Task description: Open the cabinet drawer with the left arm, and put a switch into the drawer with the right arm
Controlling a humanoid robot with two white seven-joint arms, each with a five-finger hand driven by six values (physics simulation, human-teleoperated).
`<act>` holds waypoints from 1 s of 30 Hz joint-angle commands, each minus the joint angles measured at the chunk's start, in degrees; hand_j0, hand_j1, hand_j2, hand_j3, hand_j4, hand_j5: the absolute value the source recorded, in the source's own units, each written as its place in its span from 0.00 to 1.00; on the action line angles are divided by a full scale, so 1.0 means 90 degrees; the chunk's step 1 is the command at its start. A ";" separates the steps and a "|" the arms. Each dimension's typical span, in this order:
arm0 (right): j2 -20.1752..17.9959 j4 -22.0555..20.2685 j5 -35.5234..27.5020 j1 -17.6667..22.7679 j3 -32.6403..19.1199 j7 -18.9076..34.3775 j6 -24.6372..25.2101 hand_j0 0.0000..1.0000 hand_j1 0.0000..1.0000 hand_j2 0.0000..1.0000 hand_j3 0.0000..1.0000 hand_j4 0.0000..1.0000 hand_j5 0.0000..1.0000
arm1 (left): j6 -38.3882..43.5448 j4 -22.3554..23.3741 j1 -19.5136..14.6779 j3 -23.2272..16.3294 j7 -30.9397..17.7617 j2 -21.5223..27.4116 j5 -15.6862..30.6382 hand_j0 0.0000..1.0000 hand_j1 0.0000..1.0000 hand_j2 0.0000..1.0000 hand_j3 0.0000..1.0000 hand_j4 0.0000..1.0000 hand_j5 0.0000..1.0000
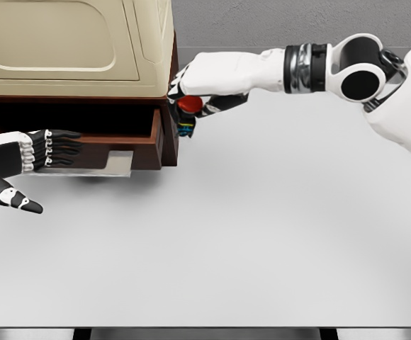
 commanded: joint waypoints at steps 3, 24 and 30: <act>0.0134 0.0006 -0.0038 -0.0058 0.0043 -0.0002 0.0150 0.44 0.44 0.44 0.44 0.44 0.44 | -0.0025 0.0118 0.0072 -0.0604 0.0058 -0.0024 -0.2479 1.00 1.00 1.00 1.00 1.00 1.00; 0.0427 -0.0189 -0.0263 -0.0381 0.0287 -0.0002 0.0521 0.44 0.44 0.44 0.44 0.44 0.44 | -0.0064 0.0118 0.0062 -0.0575 0.0058 -0.0141 -0.2479 1.00 1.00 1.00 1.00 1.00 1.00; 0.0641 -0.0179 -0.0263 -0.0518 0.0297 -0.0002 0.0765 0.44 0.44 0.44 0.44 0.44 0.44 | -0.0064 0.0118 0.0062 -0.0575 0.0058 -0.0141 -0.2479 1.00 1.00 1.00 1.00 1.00 1.00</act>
